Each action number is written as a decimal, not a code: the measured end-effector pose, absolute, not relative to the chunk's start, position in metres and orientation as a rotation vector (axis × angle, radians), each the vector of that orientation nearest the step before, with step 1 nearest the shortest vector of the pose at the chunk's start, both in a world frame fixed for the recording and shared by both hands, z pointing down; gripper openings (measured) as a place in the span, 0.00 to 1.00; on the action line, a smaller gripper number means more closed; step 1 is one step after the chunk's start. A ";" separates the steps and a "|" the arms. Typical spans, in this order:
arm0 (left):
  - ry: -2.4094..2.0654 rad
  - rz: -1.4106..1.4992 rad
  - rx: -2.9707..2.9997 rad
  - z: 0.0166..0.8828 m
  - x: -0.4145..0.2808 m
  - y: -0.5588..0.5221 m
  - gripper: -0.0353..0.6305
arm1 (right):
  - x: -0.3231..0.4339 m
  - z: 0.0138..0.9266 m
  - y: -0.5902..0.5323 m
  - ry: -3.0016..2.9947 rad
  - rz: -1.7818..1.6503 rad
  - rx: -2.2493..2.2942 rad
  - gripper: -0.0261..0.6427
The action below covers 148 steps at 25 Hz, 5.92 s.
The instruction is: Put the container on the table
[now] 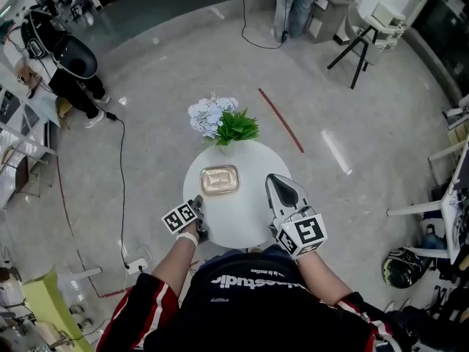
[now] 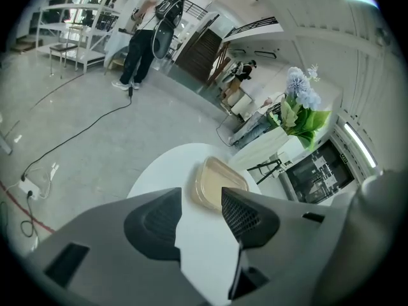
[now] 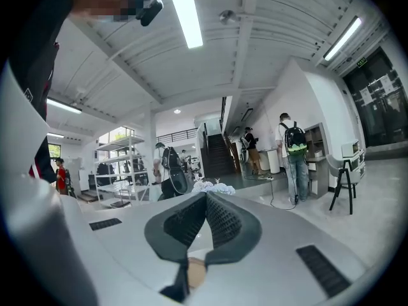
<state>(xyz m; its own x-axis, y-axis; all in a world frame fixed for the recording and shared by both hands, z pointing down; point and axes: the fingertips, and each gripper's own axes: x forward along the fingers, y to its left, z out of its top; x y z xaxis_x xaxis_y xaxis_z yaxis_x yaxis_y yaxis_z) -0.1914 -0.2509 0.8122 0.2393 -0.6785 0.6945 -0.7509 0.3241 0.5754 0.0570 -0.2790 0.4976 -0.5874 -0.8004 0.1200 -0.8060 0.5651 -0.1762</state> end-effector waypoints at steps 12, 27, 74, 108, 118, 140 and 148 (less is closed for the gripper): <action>-1.469 0.059 1.534 0.768 -0.198 -0.227 0.34 | 0.040 0.481 -0.241 -2.792 0.267 1.398 0.06; -1.469 0.011 1.895 0.664 -0.170 -0.226 0.34 | 0.034 0.463 -0.207 -2.808 0.214 1.439 0.06; -1.586 -0.132 2.654 0.425 -0.113 -0.184 0.31 | 0.029 0.437 -0.182 -2.832 0.184 1.464 0.06; -1.530 -0.061 2.747 0.426 -0.096 -0.174 0.10 | 0.019 0.432 -0.182 -2.836 0.171 1.469 0.06; -1.543 -0.071 2.720 0.430 -0.101 -0.176 0.09 | 0.019 0.433 -0.185 -2.820 0.150 1.479 0.06; -1.535 -0.075 2.676 0.434 -0.102 -0.180 0.09 | 0.019 0.437 -0.186 -2.810 0.150 1.474 0.06; -1.533 -0.079 2.668 0.431 -0.102 -0.181 0.09 | 0.020 0.432 -0.184 -2.811 0.139 1.471 0.06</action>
<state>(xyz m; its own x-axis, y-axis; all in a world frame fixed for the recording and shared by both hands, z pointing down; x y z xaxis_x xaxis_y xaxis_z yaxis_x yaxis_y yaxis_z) -0.1016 -0.1809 0.4313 0.5034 -0.8639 -0.0126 -0.8607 -0.5027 0.0803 0.0198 -0.1844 0.4320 -0.5703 -0.8214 0.0100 -0.8184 0.5671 -0.0933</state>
